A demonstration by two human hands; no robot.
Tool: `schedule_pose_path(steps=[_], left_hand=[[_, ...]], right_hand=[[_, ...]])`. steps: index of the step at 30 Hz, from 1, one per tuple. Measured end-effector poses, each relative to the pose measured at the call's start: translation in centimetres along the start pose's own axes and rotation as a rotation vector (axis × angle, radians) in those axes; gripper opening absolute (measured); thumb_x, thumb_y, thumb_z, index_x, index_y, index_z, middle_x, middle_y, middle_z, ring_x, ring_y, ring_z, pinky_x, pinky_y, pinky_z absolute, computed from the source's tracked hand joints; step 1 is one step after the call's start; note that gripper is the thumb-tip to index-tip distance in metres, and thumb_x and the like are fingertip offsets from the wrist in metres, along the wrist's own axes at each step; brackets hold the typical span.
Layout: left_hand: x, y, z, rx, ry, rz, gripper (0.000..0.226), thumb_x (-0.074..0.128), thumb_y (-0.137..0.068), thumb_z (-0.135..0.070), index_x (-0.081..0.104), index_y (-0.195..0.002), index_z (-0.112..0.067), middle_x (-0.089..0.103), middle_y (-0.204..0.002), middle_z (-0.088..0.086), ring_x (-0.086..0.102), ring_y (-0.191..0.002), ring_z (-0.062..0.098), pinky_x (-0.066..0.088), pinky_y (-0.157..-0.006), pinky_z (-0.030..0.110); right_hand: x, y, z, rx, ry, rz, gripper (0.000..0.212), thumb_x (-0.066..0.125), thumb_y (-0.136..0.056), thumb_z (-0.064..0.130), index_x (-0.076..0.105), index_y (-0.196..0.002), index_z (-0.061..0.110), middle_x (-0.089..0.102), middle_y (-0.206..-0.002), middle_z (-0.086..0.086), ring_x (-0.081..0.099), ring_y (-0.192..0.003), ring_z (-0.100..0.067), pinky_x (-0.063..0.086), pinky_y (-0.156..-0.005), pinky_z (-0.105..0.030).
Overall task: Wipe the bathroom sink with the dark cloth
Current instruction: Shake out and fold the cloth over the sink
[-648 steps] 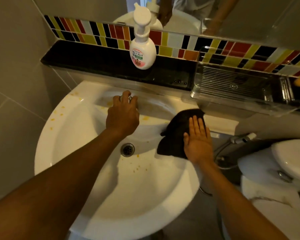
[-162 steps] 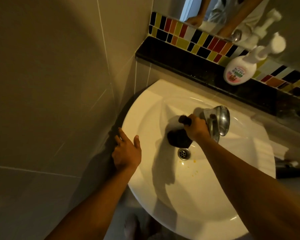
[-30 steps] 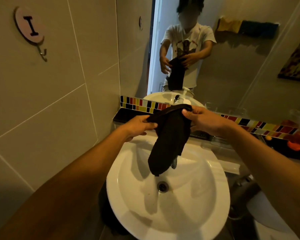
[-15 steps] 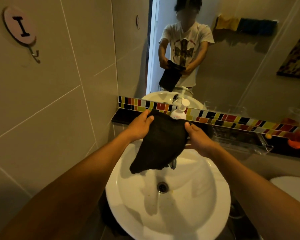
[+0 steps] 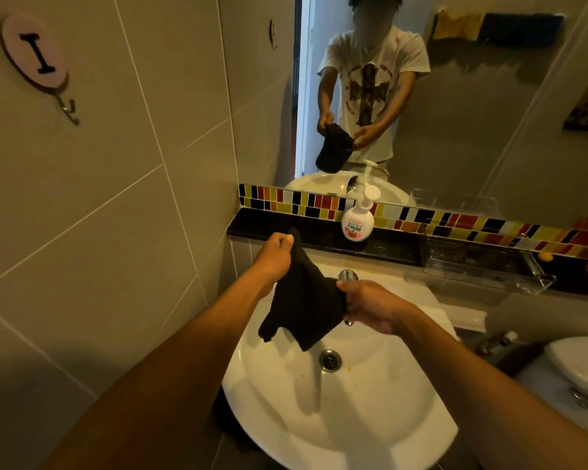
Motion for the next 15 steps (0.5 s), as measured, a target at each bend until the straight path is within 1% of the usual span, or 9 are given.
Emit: schedule_pose_path(steps=[1,2,4,6,8,11,13,14,15], left_hand=[[0.0,0.2,0.9,-0.038,0.045,0.047,0.038,0.030,-0.101,-0.038,0.041,-0.133,-0.020,0.047,-0.133,0.013,0.047,-0.119,0.029,0.039,-0.104,0.046],[0.1,0.5,1.9,-0.083,0.116,0.101,0.041,0.031,-0.101,-0.040,0.036,-0.138,-0.024,0.042,-0.141,0.012,0.045,-0.125,0.033,0.039,-0.104,0.051],[0.9,1.2,3.9,-0.172,0.286,0.223,0.050,0.038,-0.099,-0.041,0.022,-0.147,-0.034,0.030,-0.152,0.010,0.038,-0.134,0.040,0.042,-0.099,0.057],[1.8,2.4,5.6,-0.260,0.386,0.304,0.062,0.042,-0.098,-0.041,0.008,-0.149,-0.040,0.025,-0.155,0.014,0.037,-0.134,0.042,0.043,-0.098,0.057],[2.7,3.3,7.0,-0.334,0.447,0.319,0.076,0.050,-0.095,-0.036,-0.003,-0.150,-0.039,0.024,-0.156,0.017,0.040,-0.134,0.040,0.042,-0.101,0.053],[3.2,3.8,8.5,-0.396,0.495,0.291,0.100,0.066,-0.087,-0.012,-0.009,-0.150,-0.032,0.025,-0.155,0.017,0.043,-0.132,0.036,0.042,-0.105,0.049],[3.2,4.1,9.2,-0.412,0.449,0.309,0.108,0.069,-0.081,0.000,-0.008,-0.151,-0.028,0.031,-0.152,0.017,0.044,-0.131,0.035,0.043,-0.104,0.047],[3.3,4.4,9.4,-0.418,0.412,0.330,0.108,0.070,-0.079,0.003,-0.006,-0.151,-0.027,0.033,-0.151,0.016,0.043,-0.131,0.035,0.043,-0.104,0.046],[3.4,4.7,9.6,-0.430,0.380,0.357,0.108,0.070,-0.078,0.006,-0.003,-0.151,-0.026,0.033,-0.151,0.016,0.042,-0.133,0.035,0.042,-0.104,0.046]], right_hand=[[-0.4,-0.2,0.3,-0.035,0.035,-0.040,0.025,0.044,-0.098,0.025,0.055,-0.116,0.010,0.062,-0.117,-0.010,0.058,-0.109,-0.024,0.046,-0.091,-0.039],[-0.8,-0.3,0.6,-0.069,0.079,-0.097,0.022,0.042,-0.099,0.025,0.056,-0.111,0.012,0.062,-0.116,-0.009,0.057,-0.108,-0.024,0.044,-0.094,-0.042],[-1.8,-0.2,1.2,-0.122,0.160,-0.239,0.018,0.042,-0.099,0.027,0.056,-0.101,0.015,0.061,-0.109,-0.008,0.057,-0.102,-0.023,0.043,-0.093,-0.043],[-2.4,-0.1,1.2,-0.134,0.178,-0.309,0.019,0.043,-0.099,0.030,0.056,-0.098,0.016,0.060,-0.104,-0.010,0.056,-0.098,-0.023,0.044,-0.090,-0.041],[-2.2,0.0,0.6,-0.076,0.183,-0.255,0.021,0.046,-0.097,0.032,0.058,-0.102,0.015,0.061,-0.103,-0.009,0.058,-0.096,-0.020,0.044,-0.088,-0.038],[-1.8,0.5,-1.0,0.049,0.233,-0.155,0.014,0.057,-0.092,0.024,0.055,-0.103,0.016,0.060,-0.104,-0.004,0.057,-0.096,-0.017,0.043,-0.090,-0.035],[-1.9,0.4,-2.0,0.070,0.201,-0.149,0.033,0.062,-0.089,0.016,0.051,-0.119,0.010,0.058,-0.112,-0.007,0.056,-0.104,-0.021,0.044,-0.094,-0.035],[-2.1,0.3,-2.4,0.066,0.169,-0.164,0.041,0.062,-0.088,0.014,0.048,-0.126,0.007,0.058,-0.113,-0.008,0.056,-0.105,-0.022,0.045,-0.094,-0.035],[-2.1,0.2,-2.7,0.052,0.142,-0.183,0.044,0.061,-0.088,0.012,0.046,-0.129,0.005,0.058,-0.112,-0.008,0.056,-0.103,-0.021,0.045,-0.093,-0.034]])
Point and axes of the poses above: each hand's wrist, its own y-axis away from the middle knuckle, its own x-axis out of the palm, z = x × y, the point moved 6 cm from there along -y, towards the middle knuckle
